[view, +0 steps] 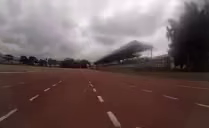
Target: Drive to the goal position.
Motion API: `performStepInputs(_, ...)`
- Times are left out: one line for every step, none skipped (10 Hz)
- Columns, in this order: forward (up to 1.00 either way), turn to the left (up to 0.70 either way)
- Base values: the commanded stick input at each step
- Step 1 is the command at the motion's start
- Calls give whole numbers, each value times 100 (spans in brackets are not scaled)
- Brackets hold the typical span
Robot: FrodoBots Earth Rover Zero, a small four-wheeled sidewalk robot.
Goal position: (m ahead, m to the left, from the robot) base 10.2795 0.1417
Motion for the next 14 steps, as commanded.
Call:
performStepInputs(70,0)
performStepInputs(70,0)
performStepInputs(70,0)
performStepInputs(70,0)
performStepInputs(70,0)
performStepInputs(70,0)
performStepInputs(70,0)
performStepInputs(70,0)
performStepInputs(70,0)
performStepInputs(70,0)
performStepInputs(70,0)
performStepInputs(70,0)
performStepInputs(70,0)
performStepInputs(70,0)
